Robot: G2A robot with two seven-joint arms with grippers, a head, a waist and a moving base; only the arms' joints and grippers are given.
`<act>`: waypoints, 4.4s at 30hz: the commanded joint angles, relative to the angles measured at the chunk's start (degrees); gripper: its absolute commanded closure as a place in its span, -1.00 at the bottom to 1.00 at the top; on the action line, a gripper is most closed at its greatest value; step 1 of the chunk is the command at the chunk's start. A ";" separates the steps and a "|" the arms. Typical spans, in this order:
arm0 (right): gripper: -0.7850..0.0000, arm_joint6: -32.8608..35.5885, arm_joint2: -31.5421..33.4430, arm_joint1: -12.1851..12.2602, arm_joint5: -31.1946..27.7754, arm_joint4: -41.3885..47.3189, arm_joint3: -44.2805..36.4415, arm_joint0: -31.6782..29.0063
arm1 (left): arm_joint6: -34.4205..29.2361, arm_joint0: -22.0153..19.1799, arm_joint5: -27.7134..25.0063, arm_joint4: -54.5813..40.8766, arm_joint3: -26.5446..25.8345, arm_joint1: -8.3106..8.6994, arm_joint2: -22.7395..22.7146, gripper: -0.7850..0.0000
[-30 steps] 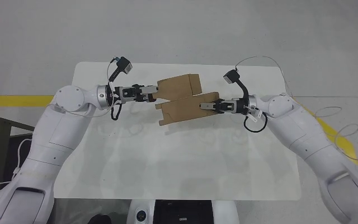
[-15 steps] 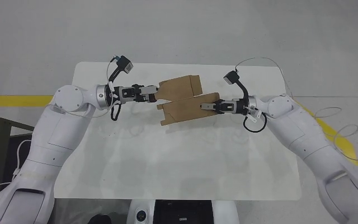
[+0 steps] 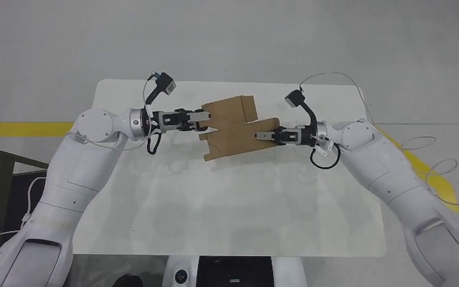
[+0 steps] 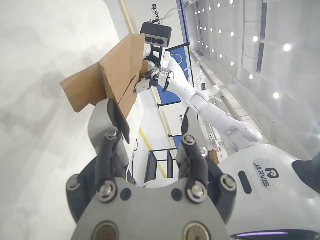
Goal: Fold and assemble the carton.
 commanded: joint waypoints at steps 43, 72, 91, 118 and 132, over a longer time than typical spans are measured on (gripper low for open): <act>1.00 1.08 1.92 -0.31 1.08 -3.05 -1.33 -0.64 | 2.02 -1.52 0.41 6.45 4.96 -1.83 2.07 0.93; -0.81 -1.74 8.67 3.27 -1.75 0.71 -6.78 -4.20 | -3.30 1.01 -5.92 5.41 -0.03 -1.45 -0.81 1.00; -0.63 -1.36 1.27 1.25 -1.37 5.83 -8.80 -2.16 | -7.01 1.22 -7.57 3.10 -2.35 -1.50 -0.94 1.00; 0.11 1.44 -1.53 -0.73 1.42 11.09 -7.83 -0.14 | -8.00 2.05 -7.47 2.89 -3.25 -1.43 -1.32 1.00; 0.44 0.71 -3.16 -2.34 0.70 10.00 -6.38 0.78 | -7.92 2.08 -7.16 3.01 -3.34 -1.46 -1.37 1.00</act>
